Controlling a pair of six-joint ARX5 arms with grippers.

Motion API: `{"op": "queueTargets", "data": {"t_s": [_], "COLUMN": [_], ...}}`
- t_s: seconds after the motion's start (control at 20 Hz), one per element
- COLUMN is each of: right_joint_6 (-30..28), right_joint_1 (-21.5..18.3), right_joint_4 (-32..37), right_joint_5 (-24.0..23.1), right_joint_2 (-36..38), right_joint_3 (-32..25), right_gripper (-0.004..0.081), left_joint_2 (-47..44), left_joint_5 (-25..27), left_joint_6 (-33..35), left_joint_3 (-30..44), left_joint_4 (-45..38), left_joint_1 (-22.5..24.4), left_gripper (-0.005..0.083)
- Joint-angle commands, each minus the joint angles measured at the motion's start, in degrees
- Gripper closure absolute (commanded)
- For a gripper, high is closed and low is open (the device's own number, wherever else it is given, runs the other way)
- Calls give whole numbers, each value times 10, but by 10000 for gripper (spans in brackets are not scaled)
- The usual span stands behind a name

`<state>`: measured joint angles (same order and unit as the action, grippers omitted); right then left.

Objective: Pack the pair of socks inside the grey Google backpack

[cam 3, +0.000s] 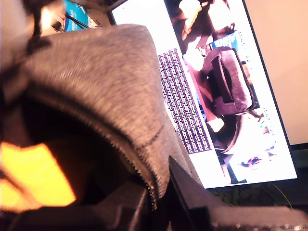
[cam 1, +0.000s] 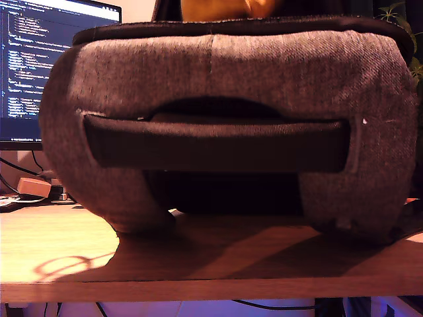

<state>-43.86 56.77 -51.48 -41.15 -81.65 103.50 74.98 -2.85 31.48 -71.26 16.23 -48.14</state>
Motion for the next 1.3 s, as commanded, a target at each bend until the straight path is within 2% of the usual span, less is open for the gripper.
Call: {"op": "queueTargets", "data": {"t_s": [0.0,0.15,0.25,0.35,0.65,0.8,1.1,1.25], "right_joint_6": [0,0,1,1,1,1,1,1], "right_joint_1": [9,9,9,9,9,9,9,8], "right_joint_4": [23,23,23,23,23,23,22,17], "right_joint_5": [-3,-2,2,1,2,2,2,2], "right_joint_2": [15,15,15,15,15,15,15,15], "right_joint_3": [29,29,29,29,29,29,29,29], "right_gripper": [781,781,781,781,781,781,781,781], "left_joint_2": [0,6,8,5,-3,-2,-1,-1], "left_joint_5": [24,64,71,70,27,47,42,28], "left_joint_6": [-4,-3,1,0,-15,-7,5,5], "left_joint_3": [-10,-10,-10,-10,-10,-10,-10,-23], "left_joint_4": [-12,-29,-44,-63,-42,-48,-94,-80], "left_joint_1": [0,0,0,0,0,13,37,37], "left_gripper": [797,797,797,797,797,797,797,797]}}
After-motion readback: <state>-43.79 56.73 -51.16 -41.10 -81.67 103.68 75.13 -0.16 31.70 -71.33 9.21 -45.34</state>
